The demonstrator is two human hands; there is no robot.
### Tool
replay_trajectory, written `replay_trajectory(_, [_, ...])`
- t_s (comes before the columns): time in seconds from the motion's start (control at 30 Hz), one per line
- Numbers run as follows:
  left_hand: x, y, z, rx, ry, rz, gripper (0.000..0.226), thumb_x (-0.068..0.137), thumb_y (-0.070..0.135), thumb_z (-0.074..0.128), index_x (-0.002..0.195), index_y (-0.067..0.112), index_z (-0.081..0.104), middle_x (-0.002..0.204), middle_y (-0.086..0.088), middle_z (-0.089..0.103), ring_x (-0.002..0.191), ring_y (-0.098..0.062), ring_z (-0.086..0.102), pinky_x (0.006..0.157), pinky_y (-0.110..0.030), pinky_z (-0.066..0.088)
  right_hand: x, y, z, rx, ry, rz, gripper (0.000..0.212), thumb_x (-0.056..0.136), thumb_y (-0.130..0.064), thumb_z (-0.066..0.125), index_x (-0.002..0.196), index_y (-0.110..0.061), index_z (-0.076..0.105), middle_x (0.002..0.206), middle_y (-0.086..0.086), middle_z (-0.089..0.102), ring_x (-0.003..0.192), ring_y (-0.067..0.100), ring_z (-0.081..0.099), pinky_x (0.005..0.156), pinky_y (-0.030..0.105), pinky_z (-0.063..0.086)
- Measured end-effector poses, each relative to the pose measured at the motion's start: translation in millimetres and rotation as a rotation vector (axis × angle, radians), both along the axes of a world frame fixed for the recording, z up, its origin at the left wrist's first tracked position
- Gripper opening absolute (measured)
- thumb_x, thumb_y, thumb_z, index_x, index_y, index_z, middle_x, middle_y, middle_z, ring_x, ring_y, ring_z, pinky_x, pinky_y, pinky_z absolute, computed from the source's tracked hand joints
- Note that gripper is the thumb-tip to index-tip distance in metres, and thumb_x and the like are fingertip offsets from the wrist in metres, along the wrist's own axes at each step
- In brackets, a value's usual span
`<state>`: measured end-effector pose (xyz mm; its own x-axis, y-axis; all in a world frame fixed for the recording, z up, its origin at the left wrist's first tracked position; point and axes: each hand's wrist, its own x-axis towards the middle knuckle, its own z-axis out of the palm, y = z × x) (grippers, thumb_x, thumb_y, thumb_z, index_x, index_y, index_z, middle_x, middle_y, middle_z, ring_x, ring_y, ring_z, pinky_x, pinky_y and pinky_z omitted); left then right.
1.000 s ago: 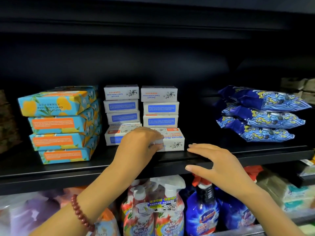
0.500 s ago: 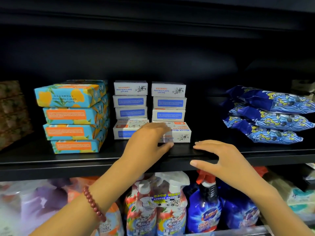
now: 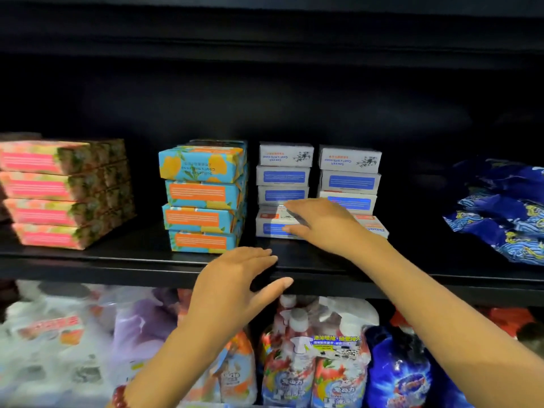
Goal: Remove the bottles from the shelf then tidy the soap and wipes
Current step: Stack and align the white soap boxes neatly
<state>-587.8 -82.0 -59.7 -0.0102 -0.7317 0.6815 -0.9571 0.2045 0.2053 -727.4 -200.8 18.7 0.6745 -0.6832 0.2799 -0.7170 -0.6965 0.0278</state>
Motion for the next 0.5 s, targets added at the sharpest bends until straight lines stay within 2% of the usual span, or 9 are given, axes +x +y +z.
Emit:
replay_trajectory(0.13, [2, 0, -1, 0.003, 0.004, -0.015, 0.053, 0.076, 0.064, 0.048, 0.091, 0.023, 0.077, 0.095, 0.009, 0.074, 0.09, -0.007, 0.068, 0.077, -0.015, 0.047, 6, 1, -3, 0.011, 0.05, -0.011, 0.053, 0.094, -0.04, 0.052, 0.141, -0.021, 0.038, 0.143, 0.002, 0.043, 0.127, 0.022, 0.042, 0.102, 0.037, 0.04])
replay_trajectory(0.27, [4, -1, -2, -0.032, -0.007, -0.028, 0.052, 0.076, 0.062, 0.05, 0.09, 0.021, 0.078, 0.094, 0.008, 0.074, 0.088, -0.009, 0.069, 0.074, -0.018, 0.051, -3, 4, 1, 0.031, -0.124, 0.061, 0.054, 0.085, -0.049, 0.061, 0.131, -0.022, 0.052, 0.133, -0.003, 0.052, 0.119, 0.016, 0.047, 0.097, 0.032, 0.042])
replay_trajectory(0.43, [4, -3, -6, -0.081, 0.013, -0.061, 0.05, 0.076, 0.059, 0.053, 0.088, 0.018, 0.078, 0.092, 0.005, 0.074, 0.087, -0.01, 0.069, 0.076, -0.018, 0.049, 8, 0, 0, 0.065, 0.065, -0.026, 0.063, 0.08, -0.061, 0.058, 0.126, -0.018, 0.05, 0.127, 0.003, 0.052, 0.111, 0.019, 0.05, 0.088, 0.033, 0.045])
replay_trajectory(0.5, [5, -4, -7, -0.077, 0.008, -0.062, 0.051, 0.076, 0.06, 0.052, 0.09, 0.018, 0.078, 0.093, 0.007, 0.074, 0.088, -0.009, 0.069, 0.075, -0.019, 0.051, 9, 1, -2, 0.064, 0.0, -0.026, 0.069, 0.079, -0.059, 0.061, 0.132, -0.017, 0.046, 0.129, 0.003, 0.051, 0.115, 0.02, 0.048, 0.093, 0.036, 0.044])
